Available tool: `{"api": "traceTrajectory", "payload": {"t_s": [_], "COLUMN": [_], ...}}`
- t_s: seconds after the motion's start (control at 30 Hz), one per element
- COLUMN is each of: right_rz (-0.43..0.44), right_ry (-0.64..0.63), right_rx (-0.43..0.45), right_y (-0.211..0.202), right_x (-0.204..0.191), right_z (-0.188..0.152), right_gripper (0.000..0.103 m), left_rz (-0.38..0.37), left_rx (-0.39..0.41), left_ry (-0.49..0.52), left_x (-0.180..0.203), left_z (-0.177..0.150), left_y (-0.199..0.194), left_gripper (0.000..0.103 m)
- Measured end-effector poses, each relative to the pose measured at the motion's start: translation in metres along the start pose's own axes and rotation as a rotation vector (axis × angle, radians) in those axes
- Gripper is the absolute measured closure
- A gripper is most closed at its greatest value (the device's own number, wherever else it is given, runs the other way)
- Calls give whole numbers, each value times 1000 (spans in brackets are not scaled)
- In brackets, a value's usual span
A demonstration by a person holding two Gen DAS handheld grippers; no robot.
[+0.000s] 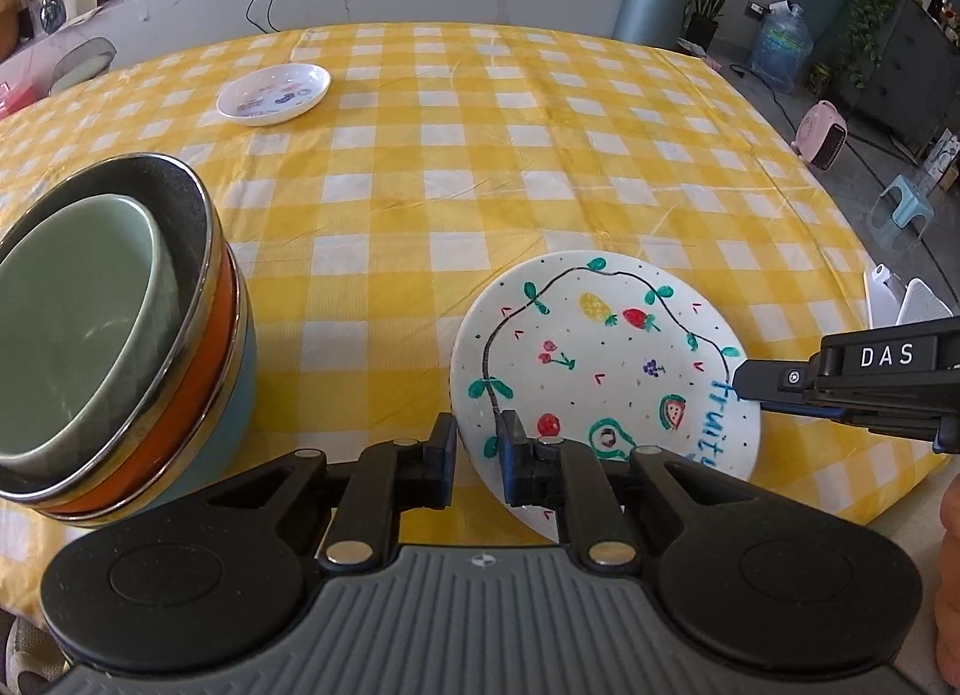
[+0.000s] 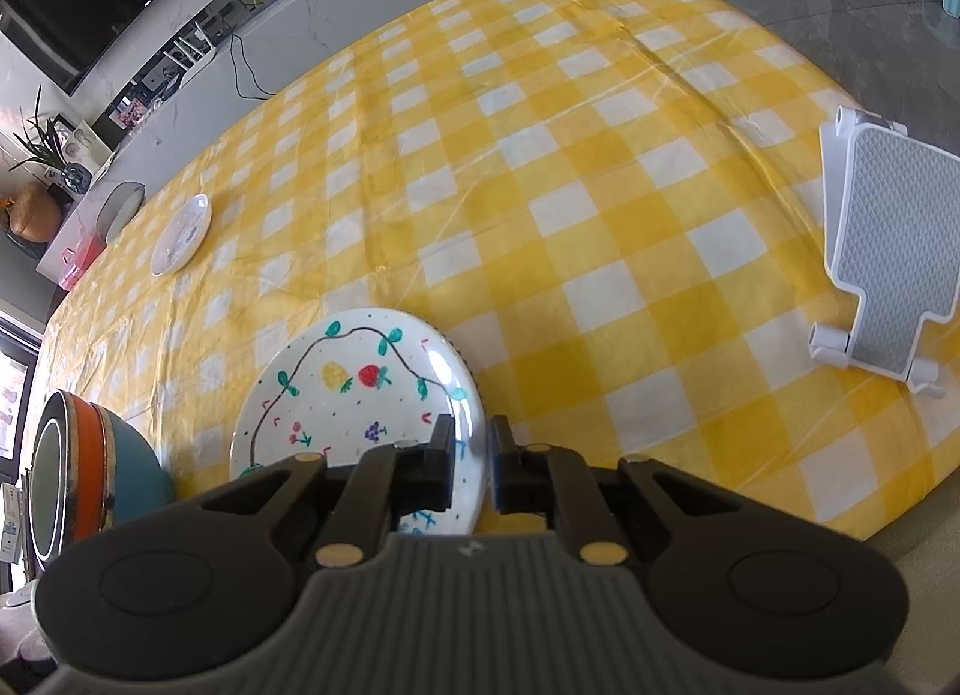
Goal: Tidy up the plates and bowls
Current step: 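Move both tools over to the small white sticker plate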
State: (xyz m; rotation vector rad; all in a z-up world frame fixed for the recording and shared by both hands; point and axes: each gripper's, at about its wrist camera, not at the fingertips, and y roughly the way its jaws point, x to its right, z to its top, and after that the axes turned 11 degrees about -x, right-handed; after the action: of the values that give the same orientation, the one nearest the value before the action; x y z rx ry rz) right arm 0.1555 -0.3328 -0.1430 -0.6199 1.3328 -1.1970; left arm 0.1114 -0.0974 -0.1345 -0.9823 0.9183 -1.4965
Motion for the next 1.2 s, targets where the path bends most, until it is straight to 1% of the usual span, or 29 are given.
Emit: {"api": "traceTrajectory", "payload": {"t_s": [0.1,0.23,0.33,0.4,0.43,0.47,0.5,0.53,0.67,0.77,0.9,1.0,1.07,1.13,1.2], "right_rz": [-4,-7,7,24,36,42,45,44,35,23,70,82,83,84,81], "right_ry": [-2,-5,1,3,1,-1,-2,-1,-14,-32,-46,-94,-137,-178,-212], "right_rx": [2,3,8,41,65,84,101,118,179,217,227,246,254,257,258], "right_y": [0,0,-1,-6,-11,-14,-16,-18,-26,-29,-28,-28,-27,-24,-21], "right_x": [-1,-1,0,1,2,1,1,1,-4,-11,-25,-44,-57,-70,-81], "right_z": [0,0,0,-1,-1,-1,-1,-1,-1,2,13,22,28,34,40], "right_gripper": [93,94,90,89,87,79,74,74,73,71,71,71,70,69,63], "left_rz": [7,-2,4,-1,-5,-11,-19,-21,-3,0,-6,-10,13,60,91], "left_rx": [4,4,13,32,38,42,45,46,49,42,42,52,68,95,118], "left_ry": [6,4,-9,-5,-5,-6,-6,-5,27,48,58,66,78,106,140], "left_x": [1,0,-2,-2,-2,-3,-4,-5,-6,-10,-21,-30,-34,-37,-41], "left_z": [1,1,2,3,4,6,8,10,21,32,50,65,73,79,85], "left_y": [1,0,-5,-12,-16,-19,-22,-25,-35,-42,-54,-64,-69,-73,-74], "left_gripper": [87,87,87,87,85,82,81,78,73,72,71,69,63,60,60]}}
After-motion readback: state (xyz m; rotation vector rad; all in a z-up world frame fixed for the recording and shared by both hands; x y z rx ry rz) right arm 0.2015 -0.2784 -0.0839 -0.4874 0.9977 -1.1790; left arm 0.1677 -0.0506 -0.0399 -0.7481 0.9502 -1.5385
